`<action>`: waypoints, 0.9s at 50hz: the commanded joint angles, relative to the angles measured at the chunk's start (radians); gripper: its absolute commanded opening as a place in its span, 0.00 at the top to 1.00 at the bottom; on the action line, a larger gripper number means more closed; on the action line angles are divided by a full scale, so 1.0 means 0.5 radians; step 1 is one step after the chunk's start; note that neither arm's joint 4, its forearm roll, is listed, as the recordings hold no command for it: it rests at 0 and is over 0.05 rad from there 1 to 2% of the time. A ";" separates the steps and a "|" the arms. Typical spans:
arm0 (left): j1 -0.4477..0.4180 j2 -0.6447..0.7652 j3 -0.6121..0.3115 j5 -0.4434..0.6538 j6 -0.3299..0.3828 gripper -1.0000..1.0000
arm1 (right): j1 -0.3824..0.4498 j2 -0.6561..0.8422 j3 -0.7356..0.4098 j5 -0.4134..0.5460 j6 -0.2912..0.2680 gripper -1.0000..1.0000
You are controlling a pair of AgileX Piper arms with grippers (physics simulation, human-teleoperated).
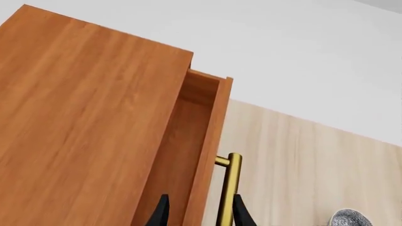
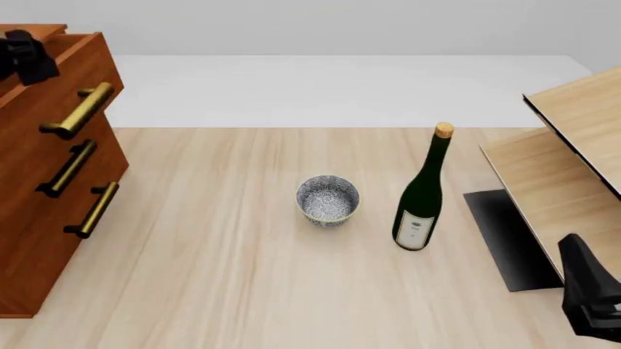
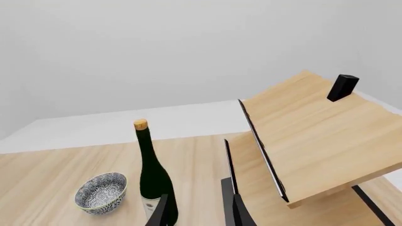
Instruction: Close the bottom drawer of the cabinet and open the top drawer.
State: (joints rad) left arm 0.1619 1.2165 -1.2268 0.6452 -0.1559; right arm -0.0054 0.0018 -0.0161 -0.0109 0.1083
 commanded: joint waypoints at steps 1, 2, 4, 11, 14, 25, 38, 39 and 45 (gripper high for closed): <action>-0.014 0.023 0.021 -0.017 -0.023 0.00 | -0.001 -0.001 0.001 0.000 0.002 0.00; -0.011 0.028 0.018 -0.019 -0.028 0.00 | -0.001 -0.002 0.001 0.000 0.002 0.00; -0.016 0.035 0.019 -0.024 -0.034 0.00 | -0.002 -0.002 0.001 0.000 0.004 0.00; -0.022 0.043 0.040 -0.033 -0.045 0.00 | -0.004 -0.002 0.002 -0.001 0.007 0.00; -0.028 0.045 0.041 -0.035 -0.049 0.00 | -0.004 -0.002 0.004 -0.001 0.006 0.00; -0.057 0.050 0.070 -0.043 -0.082 0.00 | -0.004 -0.001 -0.004 0.006 0.005 0.00; -0.119 0.057 0.092 -0.051 -0.135 0.00 | -0.003 0.003 -0.011 0.007 0.004 0.00; -0.123 0.060 0.092 -0.053 -0.129 0.00 | -0.004 0.001 -0.009 0.007 0.005 0.00; -0.141 0.073 0.106 -0.066 -0.149 0.00 | -0.006 -0.001 -0.008 0.007 0.006 0.00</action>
State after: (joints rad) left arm 0.1079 1.2457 -1.1825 0.6187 -0.2167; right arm -0.0076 0.0021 -0.0197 -0.0080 0.1108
